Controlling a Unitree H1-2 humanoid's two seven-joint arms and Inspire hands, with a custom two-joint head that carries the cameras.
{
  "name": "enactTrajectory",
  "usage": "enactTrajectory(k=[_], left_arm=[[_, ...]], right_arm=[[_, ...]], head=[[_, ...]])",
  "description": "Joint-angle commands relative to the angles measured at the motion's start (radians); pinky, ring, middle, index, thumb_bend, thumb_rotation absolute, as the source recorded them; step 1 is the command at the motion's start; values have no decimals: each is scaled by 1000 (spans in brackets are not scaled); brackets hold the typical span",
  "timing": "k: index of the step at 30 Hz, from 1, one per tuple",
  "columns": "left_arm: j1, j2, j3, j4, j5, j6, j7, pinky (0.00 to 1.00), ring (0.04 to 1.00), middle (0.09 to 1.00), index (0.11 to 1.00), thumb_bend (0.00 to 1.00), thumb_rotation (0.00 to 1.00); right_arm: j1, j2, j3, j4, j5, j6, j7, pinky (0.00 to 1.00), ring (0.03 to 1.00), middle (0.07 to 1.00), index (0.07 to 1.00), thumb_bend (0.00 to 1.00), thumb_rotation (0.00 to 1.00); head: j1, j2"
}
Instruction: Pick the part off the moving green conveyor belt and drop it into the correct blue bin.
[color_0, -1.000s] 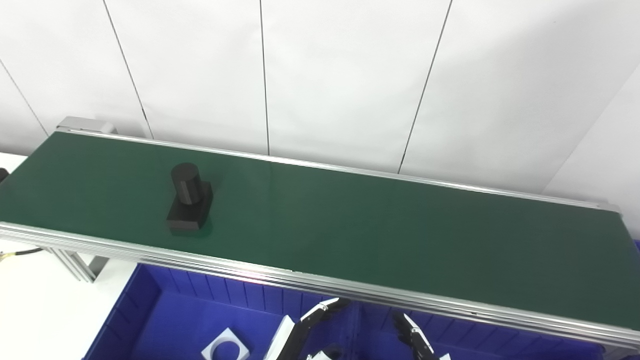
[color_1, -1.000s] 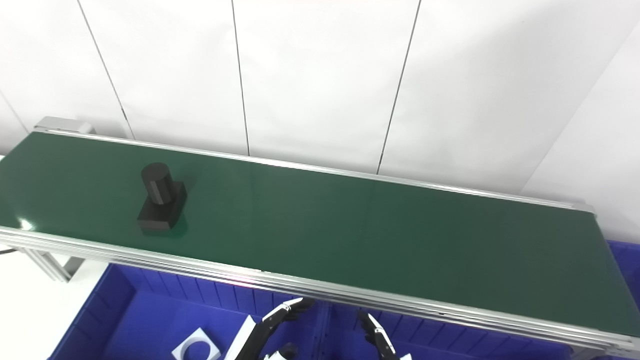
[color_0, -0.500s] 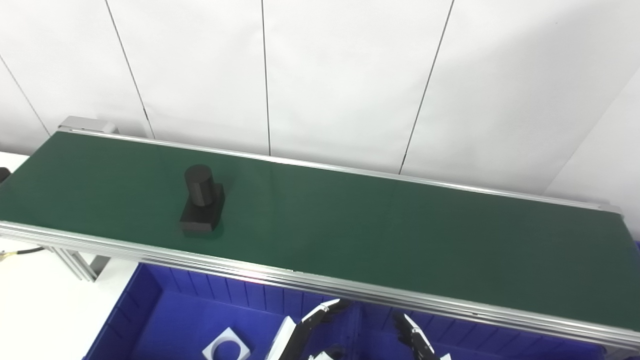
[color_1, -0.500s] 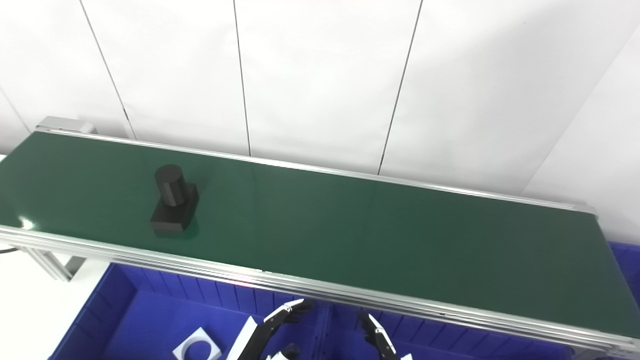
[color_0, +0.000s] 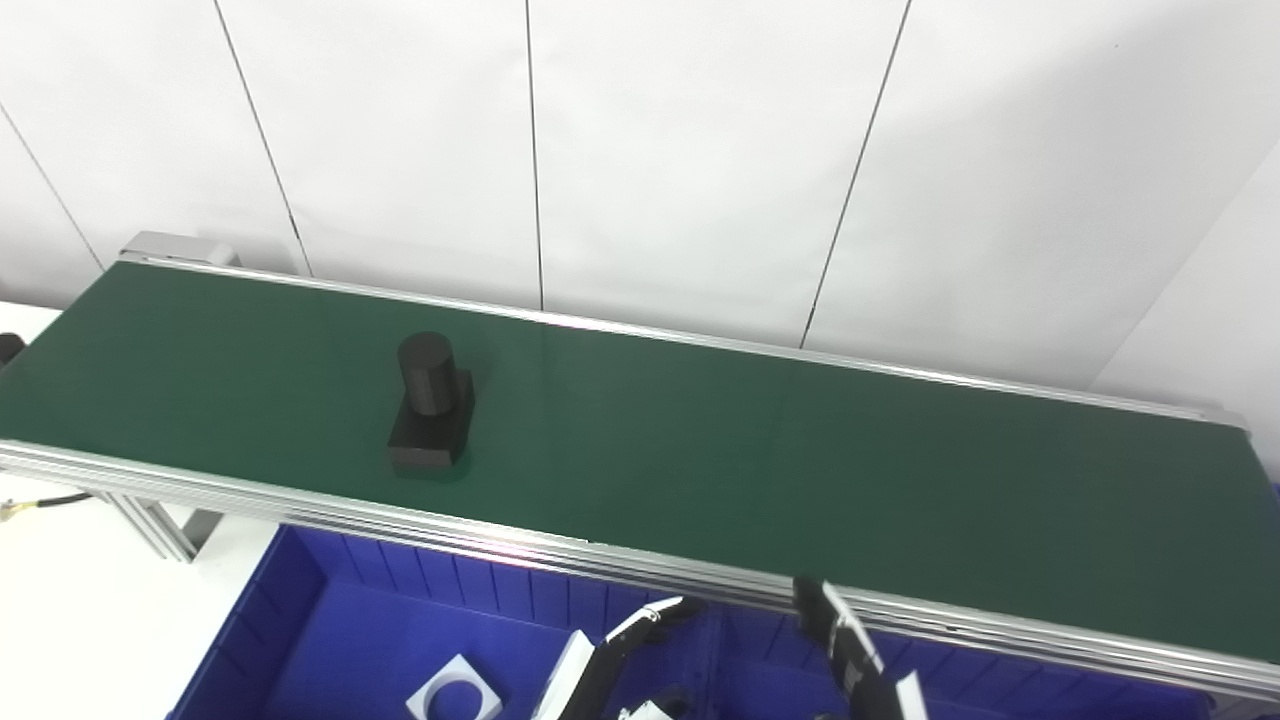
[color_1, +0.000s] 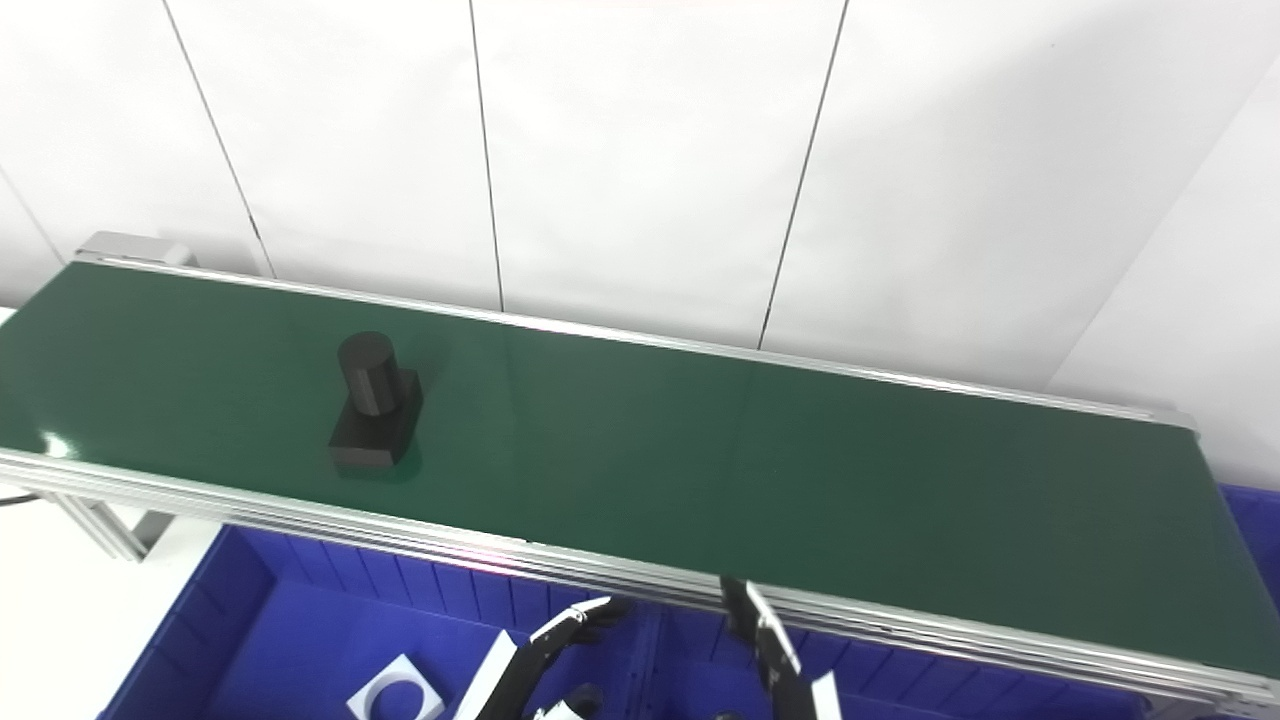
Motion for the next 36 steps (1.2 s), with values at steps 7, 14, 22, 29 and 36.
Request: enactTrajectory(k=[7,14,22,29,36], left_arm=[[-23,0,0,-6,6,-36,8,778,828,830,806,616,1000],[-25,-2,-2,-2,9,-36,10,782,829,833,806,635,1000],[-26,-5,-2,3,2,-36,7,779,831,831,807,609,1000],[-36,-9,-5,14,1,-36,12,787,828,829,807,601,1000],[-41,-13,-2,20,-2,-36,13,785,820,822,800,610,996]], right_arm=[[-14,37,-95,-141,40,-34,100,814,855,896,906,976,1000],[-73,53,-157,-164,53,-34,173,804,864,910,920,962,999],[-177,55,-236,-79,55,-34,231,807,864,904,934,955,911],[-281,74,-284,19,96,-34,303,802,870,910,925,959,825],[-395,95,-335,118,114,-34,379,768,860,920,940,1000,686]], head=[[-6,-4],[-2,-8],[-3,-13],[1,-20],[2,-29]])
